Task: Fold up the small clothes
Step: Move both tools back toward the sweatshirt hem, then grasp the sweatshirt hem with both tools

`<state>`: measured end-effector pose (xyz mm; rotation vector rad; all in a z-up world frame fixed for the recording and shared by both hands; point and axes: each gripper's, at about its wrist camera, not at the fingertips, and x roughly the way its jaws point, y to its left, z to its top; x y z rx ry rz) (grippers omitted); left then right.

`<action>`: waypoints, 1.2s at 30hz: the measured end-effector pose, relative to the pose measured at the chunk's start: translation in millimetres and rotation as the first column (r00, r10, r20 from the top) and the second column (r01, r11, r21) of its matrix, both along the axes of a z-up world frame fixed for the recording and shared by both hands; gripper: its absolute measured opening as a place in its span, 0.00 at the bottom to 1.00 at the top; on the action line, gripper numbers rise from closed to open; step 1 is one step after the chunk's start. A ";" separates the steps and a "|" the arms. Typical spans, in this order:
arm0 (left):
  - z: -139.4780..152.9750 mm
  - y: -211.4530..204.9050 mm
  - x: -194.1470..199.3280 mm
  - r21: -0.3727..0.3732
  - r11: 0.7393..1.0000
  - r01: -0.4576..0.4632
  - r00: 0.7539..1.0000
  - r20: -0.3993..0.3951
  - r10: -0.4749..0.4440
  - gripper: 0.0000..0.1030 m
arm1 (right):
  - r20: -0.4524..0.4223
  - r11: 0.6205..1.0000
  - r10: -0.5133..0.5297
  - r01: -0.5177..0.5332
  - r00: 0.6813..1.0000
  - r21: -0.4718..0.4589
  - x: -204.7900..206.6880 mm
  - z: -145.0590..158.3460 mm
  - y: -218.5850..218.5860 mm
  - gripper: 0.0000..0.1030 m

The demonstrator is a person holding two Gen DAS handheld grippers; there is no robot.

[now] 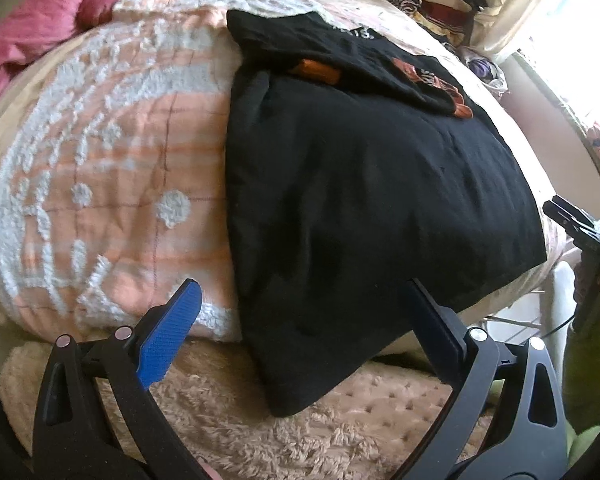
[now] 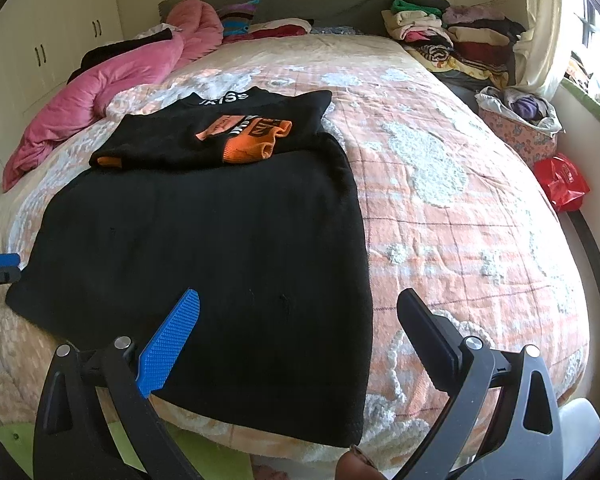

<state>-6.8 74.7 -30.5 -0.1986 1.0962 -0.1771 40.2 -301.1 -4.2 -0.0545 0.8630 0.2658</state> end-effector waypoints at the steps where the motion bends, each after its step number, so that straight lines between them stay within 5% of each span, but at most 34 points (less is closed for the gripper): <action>1: -2.0 0.8 0.4 -0.011 1.000 -0.001 1.000 -0.008 0.001 0.89 | 0.000 1.000 0.000 0.000 1.000 -0.002 -0.3 0.1 -0.4 0.96; 11: -19.0 1.6 1.6 -0.083 0.997 0.006 0.998 -0.059 -0.011 0.65 | -0.026 1.000 -0.002 0.002 1.000 0.008 -7.2 -4.3 -10.2 0.96; 23: -24.0 4.2 -1.0 -0.082 0.997 0.008 0.998 -0.062 -0.013 0.57 | -0.145 0.994 0.061 -0.046 0.988 0.103 -20.5 -19.5 -26.2 0.94; 25: -24.8 3.3 -0.8 -0.070 0.997 0.010 0.998 -0.061 -0.014 0.57 | -0.159 0.994 0.062 -0.046 0.985 0.103 -21.2 -22.4 -26.4 0.63; 26: -25.4 2.4 -0.6 -0.063 0.998 0.012 0.998 -0.062 -0.016 0.57 | -0.171 0.994 0.062 -0.045 0.983 0.103 -20.7 -24.8 -26.9 0.59; 33: -27.0 1.2 0.8 -0.058 0.998 0.007 0.998 -0.063 -0.011 0.57 | -0.226 0.997 0.057 -0.044 0.972 0.063 -22.8 -46.1 -29.1 0.54; 36: -27.1 -0.1 1.8 -0.058 0.998 0.008 0.998 -0.063 -0.011 0.57 | -0.206 0.995 0.069 -0.053 0.976 0.080 -26.5 -42.1 -27.6 0.15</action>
